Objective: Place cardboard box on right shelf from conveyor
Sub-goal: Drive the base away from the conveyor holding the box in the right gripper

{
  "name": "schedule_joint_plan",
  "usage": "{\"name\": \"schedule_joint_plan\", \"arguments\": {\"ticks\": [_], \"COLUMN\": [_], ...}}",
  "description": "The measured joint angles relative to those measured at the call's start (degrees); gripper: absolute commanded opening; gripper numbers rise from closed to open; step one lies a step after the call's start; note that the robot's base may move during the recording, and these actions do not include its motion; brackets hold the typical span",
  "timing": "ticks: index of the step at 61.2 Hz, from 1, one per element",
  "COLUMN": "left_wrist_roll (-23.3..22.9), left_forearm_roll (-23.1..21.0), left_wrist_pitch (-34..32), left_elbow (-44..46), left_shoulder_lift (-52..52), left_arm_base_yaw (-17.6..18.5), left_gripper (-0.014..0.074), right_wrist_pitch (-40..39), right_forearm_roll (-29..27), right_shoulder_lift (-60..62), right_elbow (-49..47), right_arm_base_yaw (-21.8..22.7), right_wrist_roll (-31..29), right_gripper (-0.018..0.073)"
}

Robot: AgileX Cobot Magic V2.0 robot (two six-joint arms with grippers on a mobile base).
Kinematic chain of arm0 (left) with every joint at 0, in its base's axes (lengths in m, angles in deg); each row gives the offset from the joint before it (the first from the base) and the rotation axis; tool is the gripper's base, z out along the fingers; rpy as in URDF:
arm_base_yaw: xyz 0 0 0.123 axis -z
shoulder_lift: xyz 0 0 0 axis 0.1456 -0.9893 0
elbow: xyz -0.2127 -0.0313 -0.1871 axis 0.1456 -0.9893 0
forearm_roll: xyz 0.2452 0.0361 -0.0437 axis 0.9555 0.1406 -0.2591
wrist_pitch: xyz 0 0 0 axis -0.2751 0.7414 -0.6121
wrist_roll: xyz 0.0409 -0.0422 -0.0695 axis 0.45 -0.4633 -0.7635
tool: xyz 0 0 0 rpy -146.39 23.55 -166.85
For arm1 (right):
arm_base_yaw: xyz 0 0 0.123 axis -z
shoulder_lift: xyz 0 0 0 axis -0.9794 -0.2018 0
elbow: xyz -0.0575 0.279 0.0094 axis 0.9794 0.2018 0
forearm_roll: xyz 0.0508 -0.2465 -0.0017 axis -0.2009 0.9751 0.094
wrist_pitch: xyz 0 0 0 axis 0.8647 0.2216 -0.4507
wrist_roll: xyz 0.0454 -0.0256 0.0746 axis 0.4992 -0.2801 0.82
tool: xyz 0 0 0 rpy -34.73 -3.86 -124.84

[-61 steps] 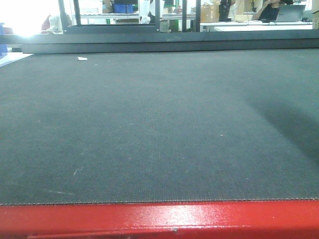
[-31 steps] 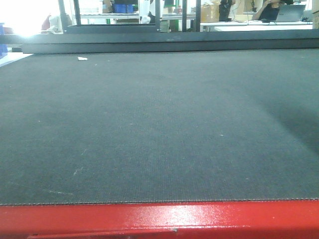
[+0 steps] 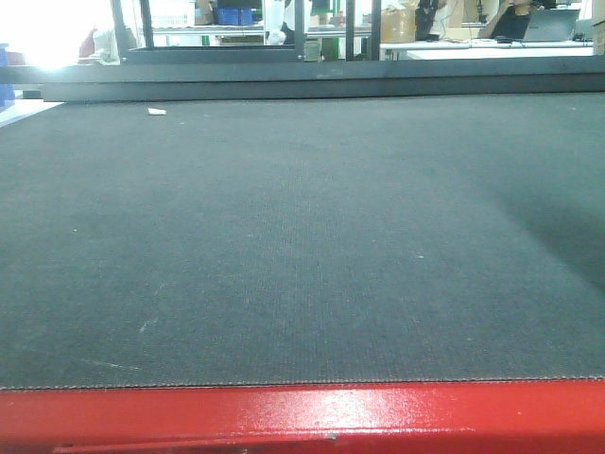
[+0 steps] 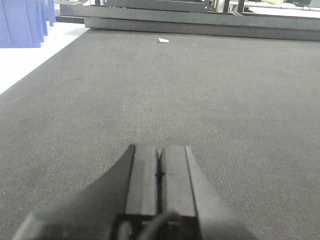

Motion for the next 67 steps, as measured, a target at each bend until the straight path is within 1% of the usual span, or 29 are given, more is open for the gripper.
{"name": "schedule_joint_plan", "arguments": {"ticks": [67], "left_wrist_roll": [0.0], "left_forearm_roll": [0.0], "left_wrist_pitch": [0.0], "left_elbow": [0.0], "left_shoulder_lift": [0.0], "left_arm_base_yaw": [0.0], "left_gripper": [-0.0116], "right_wrist_pitch": [0.0], "right_forearm_roll": [0.0], "right_shoulder_lift": [0.0], "right_elbow": [0.0], "right_arm_base_yaw": [0.0], "right_wrist_roll": [-0.23], "right_gripper": [0.0189]}}
